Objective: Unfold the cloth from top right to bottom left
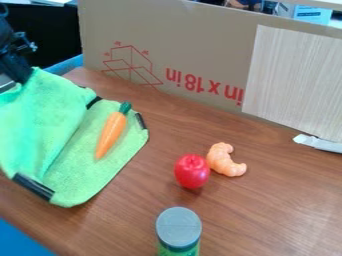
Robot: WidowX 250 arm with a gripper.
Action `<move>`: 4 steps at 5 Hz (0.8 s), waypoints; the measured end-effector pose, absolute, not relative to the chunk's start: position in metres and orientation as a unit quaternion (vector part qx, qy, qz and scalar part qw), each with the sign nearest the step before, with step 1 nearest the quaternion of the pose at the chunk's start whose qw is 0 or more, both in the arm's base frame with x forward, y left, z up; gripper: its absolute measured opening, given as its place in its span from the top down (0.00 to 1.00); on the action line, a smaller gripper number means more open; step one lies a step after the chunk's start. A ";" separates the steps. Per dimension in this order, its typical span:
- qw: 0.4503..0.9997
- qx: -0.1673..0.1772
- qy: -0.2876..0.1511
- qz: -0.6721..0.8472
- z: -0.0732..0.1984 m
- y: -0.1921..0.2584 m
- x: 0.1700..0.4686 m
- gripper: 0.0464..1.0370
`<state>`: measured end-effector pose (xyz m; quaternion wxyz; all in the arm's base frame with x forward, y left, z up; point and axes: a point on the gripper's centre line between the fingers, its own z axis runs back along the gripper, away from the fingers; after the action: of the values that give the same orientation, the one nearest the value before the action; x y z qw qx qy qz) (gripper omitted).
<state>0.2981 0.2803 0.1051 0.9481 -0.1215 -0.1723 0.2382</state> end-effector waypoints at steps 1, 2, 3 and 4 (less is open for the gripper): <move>0.950 -0.111 -0.176 0.235 0.100 0.304 0.287 0.99; 0.952 -0.100 -0.176 0.228 0.097 0.322 0.281 0.99; 0.954 -0.086 -0.164 0.234 0.086 0.342 0.271 0.99; 0.954 -0.064 -0.157 0.246 0.083 0.354 0.262 0.99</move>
<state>0.2615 0.3537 0.0830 0.9543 -0.0644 -0.1573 0.2458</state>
